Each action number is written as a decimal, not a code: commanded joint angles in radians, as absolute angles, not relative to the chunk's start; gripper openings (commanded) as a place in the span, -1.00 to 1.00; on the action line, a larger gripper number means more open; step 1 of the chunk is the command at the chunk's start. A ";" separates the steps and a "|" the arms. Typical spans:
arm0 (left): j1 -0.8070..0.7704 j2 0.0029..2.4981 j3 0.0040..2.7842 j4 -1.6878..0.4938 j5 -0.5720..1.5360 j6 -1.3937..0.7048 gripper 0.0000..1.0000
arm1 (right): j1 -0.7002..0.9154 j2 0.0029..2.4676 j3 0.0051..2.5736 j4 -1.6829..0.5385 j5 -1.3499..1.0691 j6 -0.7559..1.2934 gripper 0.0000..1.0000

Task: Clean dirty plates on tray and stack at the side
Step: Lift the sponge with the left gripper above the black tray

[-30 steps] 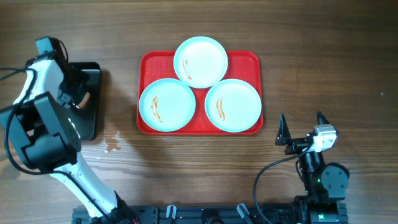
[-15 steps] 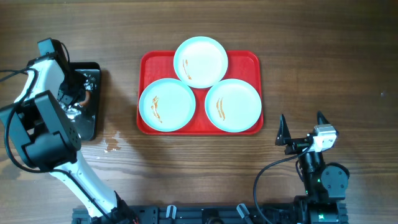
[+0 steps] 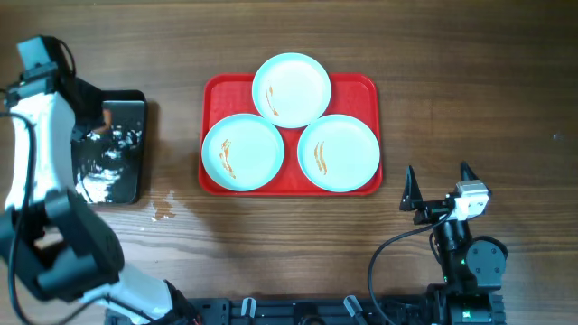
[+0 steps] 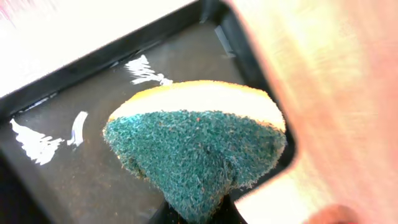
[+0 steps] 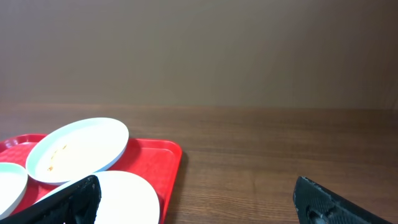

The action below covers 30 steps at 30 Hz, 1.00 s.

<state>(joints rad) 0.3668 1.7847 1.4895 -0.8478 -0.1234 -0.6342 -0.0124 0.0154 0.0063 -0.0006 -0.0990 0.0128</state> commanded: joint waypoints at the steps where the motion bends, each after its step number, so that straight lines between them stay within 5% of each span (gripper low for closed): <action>1: 0.369 1.740 1.492 -0.841 -0.102 -0.637 -0.92 | -0.019 0.009 0.005 0.002 -0.085 0.001 1.00; 11: 0.377 1.881 1.363 -0.651 -0.149 -0.637 -0.92 | -0.019 0.009 0.006 0.002 -0.085 0.001 0.99; 30: 0.378 1.676 1.353 -0.570 0.090 -0.435 -0.92 | -0.019 0.009 0.006 0.003 -0.085 0.001 0.99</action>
<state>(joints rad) 0.3698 1.6825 1.3499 -0.5980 -0.0200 -0.5594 -0.0124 0.0154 0.0063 -0.0006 -0.0986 0.0128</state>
